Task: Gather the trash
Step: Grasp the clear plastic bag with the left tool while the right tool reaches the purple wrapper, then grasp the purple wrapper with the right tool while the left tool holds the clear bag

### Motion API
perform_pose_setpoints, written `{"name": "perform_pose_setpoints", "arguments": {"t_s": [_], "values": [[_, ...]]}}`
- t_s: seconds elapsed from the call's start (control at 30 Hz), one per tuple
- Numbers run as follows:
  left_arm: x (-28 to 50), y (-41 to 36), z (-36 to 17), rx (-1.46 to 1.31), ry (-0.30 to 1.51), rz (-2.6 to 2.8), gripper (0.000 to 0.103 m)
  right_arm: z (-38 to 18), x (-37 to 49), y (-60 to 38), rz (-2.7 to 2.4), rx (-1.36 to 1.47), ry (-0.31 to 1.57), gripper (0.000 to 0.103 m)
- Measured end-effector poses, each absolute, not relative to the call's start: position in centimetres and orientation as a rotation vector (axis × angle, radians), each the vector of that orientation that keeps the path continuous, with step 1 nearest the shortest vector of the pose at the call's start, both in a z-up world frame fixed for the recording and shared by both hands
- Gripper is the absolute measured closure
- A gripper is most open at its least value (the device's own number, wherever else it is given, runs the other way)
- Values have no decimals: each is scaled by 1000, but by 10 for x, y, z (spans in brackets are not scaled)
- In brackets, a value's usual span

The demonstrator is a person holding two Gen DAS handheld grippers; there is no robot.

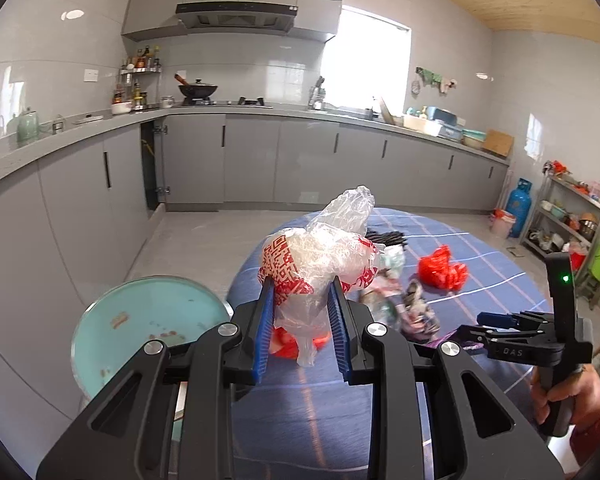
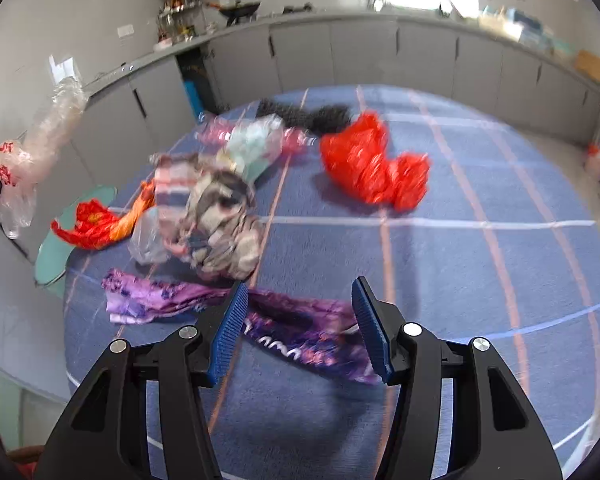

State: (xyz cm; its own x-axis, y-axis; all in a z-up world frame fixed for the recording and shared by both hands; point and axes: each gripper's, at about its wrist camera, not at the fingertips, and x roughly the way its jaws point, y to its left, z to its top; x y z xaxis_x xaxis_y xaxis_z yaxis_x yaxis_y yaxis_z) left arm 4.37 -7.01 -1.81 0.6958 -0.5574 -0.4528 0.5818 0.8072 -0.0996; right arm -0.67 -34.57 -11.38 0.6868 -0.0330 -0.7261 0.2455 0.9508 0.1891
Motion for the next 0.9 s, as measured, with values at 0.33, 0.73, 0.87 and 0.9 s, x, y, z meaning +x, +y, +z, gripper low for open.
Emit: {"name": "perform_pose_setpoints", "arguments": {"t_s": [0.33,0.73,0.87,0.9], "values": [[52,-45,-20,25,508,-583,76,-117,-4,-320,-120,183,850,99],[47,-33,-15,6,487,-556,76,-71,-34,-319,-142,171,719,101],[44,-28,-12,5,475,-545,76,-76,-29,-326,-132,199,739,52],[44,-26,-12,7,475,-541,76,-79,-28,-328,-138,203,734,48]]}}
